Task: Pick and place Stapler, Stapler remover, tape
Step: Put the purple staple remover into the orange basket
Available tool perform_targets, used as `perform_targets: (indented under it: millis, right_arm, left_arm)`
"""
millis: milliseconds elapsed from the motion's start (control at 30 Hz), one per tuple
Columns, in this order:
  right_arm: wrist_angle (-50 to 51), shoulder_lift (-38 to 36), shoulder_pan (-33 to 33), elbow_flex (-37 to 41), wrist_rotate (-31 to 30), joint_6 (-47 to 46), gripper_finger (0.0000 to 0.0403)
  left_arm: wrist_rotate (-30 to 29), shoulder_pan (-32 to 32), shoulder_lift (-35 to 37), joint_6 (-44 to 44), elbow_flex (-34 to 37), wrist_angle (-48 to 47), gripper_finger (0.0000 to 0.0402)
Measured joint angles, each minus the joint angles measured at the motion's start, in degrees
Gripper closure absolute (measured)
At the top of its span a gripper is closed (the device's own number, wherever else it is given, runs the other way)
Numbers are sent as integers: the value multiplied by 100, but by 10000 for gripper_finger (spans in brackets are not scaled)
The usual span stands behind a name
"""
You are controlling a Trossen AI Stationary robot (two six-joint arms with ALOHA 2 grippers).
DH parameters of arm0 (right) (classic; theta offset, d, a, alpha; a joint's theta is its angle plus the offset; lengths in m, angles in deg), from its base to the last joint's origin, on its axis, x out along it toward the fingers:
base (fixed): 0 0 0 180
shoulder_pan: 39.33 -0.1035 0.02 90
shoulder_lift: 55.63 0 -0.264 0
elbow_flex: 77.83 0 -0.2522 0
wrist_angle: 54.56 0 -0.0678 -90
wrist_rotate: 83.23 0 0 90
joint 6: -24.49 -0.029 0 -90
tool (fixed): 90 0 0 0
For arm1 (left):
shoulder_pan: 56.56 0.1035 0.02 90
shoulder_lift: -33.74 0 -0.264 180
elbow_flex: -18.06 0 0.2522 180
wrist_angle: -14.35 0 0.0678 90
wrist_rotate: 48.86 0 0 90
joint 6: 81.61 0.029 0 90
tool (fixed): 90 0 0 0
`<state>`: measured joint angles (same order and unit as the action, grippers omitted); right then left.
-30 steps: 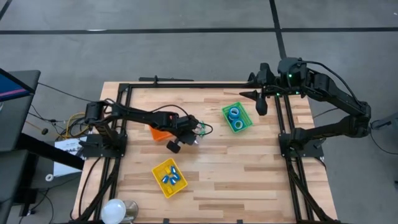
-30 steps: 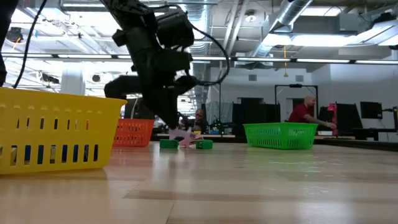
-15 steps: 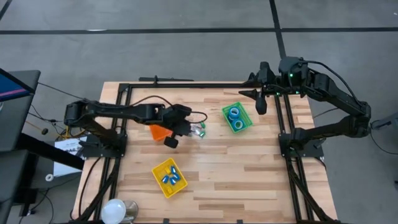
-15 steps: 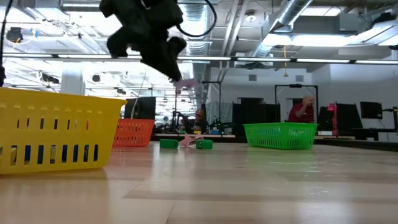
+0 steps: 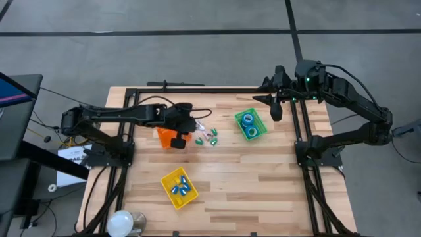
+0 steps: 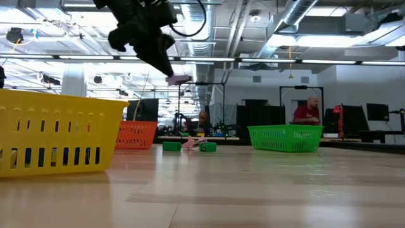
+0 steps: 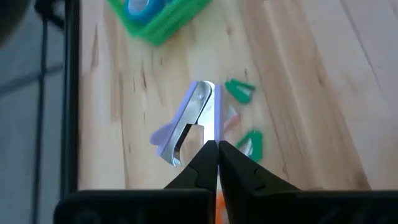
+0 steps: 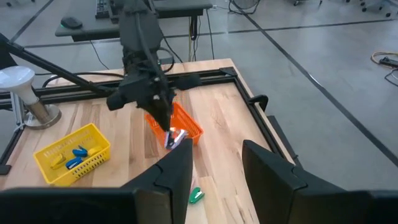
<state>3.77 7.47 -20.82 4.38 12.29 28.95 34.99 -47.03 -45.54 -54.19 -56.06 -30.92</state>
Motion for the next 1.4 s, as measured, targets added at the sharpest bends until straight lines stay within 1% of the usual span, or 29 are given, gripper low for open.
perform_targets:
  millis: [100,167,500,567,800,933,1167,1233,1300,1400]
  right_arm:
    - [1,-1,2,0,0,0,272]
    - [1,0,1,0,0,1,272]
    - [-1,1,2,0,-109,-1,272]
    - [-2,-1,2,0,-111,-1,272]
    - [-3,-1,2,0,-112,-49,272]
    - [-3,-1,4,0,-131,-49,272]
    - [-1,0,0,0,-131,-67,272]
    - [-1,-1,0,0,-131,-66,272]
    - [-1,-1,1,0,-131,-64,272]
    - [-1,-1,1,0,-131,-64,272]
  left_arm:
    - [-31,109,88,-598,0,-278,399]
    - [-34,152,156,-833,0,-378,399]
    - [-36,154,948,-1232,13,-419,400]
    - [-119,154,1081,-1358,13,-483,400]
    - [-136,154,1527,-2097,13,-1068,400]
    - [-140,154,1623,-2457,13,-1326,400]
    - [-137,145,1560,-2739,13,-1495,400]
    - [-117,145,1525,-2771,16,-1711,400]
    - [-84,145,1519,-2796,136,-1690,400]
    - [43,145,1527,-2948,504,-1762,400]
